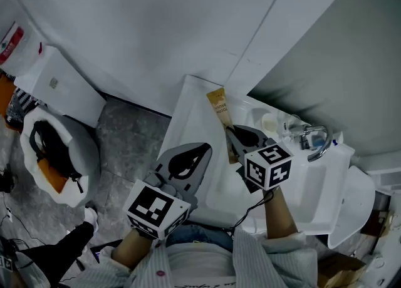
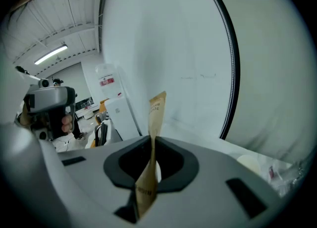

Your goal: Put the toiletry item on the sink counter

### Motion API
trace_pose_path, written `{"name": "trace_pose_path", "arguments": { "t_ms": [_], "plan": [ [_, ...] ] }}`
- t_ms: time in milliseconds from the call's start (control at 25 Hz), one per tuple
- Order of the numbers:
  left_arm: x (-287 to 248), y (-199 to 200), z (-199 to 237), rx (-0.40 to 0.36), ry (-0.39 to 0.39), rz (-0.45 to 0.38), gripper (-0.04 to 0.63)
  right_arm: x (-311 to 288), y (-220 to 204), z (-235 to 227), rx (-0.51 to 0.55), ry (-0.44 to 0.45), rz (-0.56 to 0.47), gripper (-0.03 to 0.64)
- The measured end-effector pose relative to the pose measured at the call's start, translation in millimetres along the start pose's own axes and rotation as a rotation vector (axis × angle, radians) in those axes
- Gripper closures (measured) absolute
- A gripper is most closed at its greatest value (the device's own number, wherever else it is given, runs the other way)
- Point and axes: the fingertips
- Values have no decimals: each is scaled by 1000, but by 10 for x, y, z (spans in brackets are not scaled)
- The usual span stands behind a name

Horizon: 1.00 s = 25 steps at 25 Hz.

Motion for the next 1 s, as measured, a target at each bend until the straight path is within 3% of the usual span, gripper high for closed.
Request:
{"name": "trace_pose_path", "arguments": {
  "t_ms": [1000],
  "plan": [
    [-308, -475, 157, 50, -3, 140, 577, -1120, -781, -683, 343, 57, 404, 578]
  ]
}}
Point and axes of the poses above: the fingertips, and each gripper's own axes: x backward along the fingers, z to its left, y out of its top
